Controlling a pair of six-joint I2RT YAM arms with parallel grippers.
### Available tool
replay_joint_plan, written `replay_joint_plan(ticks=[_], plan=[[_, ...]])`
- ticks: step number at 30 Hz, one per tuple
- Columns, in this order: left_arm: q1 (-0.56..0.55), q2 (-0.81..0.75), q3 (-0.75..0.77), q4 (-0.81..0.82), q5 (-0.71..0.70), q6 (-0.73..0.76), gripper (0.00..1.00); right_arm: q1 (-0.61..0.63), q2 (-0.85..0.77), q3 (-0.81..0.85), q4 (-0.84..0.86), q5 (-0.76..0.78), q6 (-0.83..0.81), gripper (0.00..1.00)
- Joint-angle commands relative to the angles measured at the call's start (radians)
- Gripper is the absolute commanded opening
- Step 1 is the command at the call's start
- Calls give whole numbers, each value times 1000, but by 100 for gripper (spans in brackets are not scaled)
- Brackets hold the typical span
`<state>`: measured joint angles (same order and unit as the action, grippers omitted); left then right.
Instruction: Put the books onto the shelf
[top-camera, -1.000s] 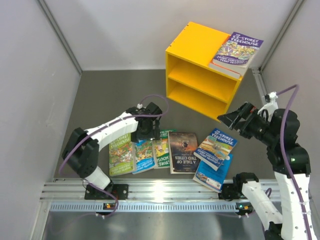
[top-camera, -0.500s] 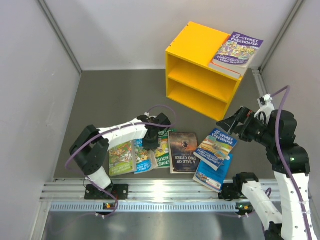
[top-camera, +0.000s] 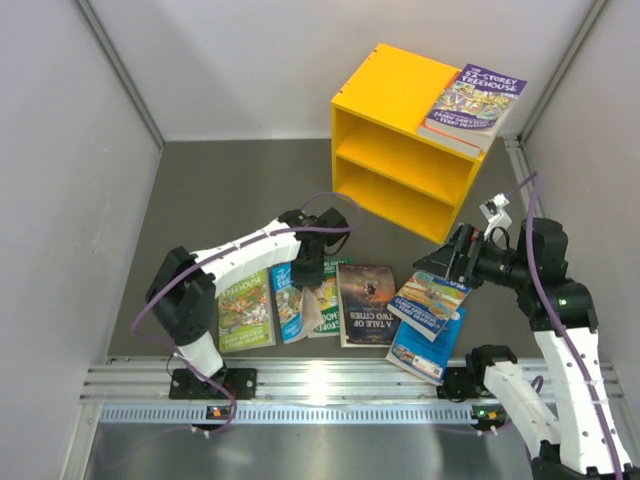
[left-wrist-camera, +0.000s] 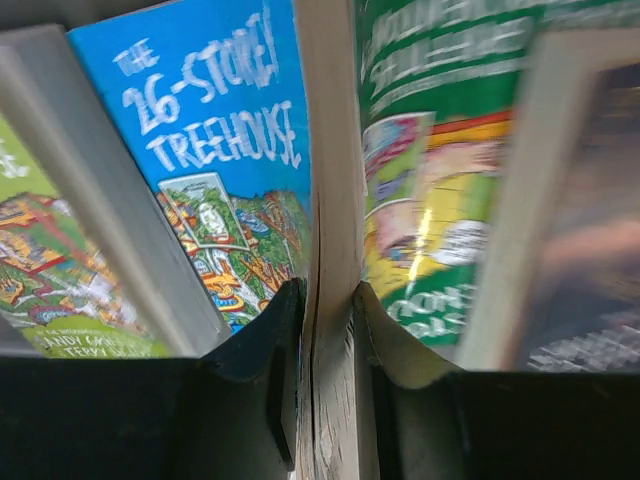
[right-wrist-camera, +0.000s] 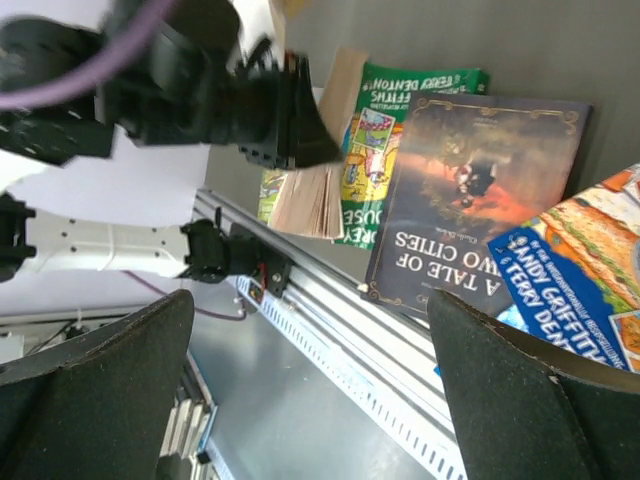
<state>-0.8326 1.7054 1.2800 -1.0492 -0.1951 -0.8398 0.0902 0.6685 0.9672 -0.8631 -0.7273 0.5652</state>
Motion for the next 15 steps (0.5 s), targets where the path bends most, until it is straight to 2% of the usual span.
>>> replay_joint_plan(ticks=[1,4,12,15], plan=[[-3,2,186,-46,65,1,0,28,-3,-19,111,-83,10,100],[-10,36,263,-61,139,-1,0,51,-3,-61,151,-83,36,100],[-79,140,392,-38,191,-24,0,155,-9,-174,239,3,111,100],[-85,166,468,-31,265,-31,0,212,-9,-211,292,41,154,100]])
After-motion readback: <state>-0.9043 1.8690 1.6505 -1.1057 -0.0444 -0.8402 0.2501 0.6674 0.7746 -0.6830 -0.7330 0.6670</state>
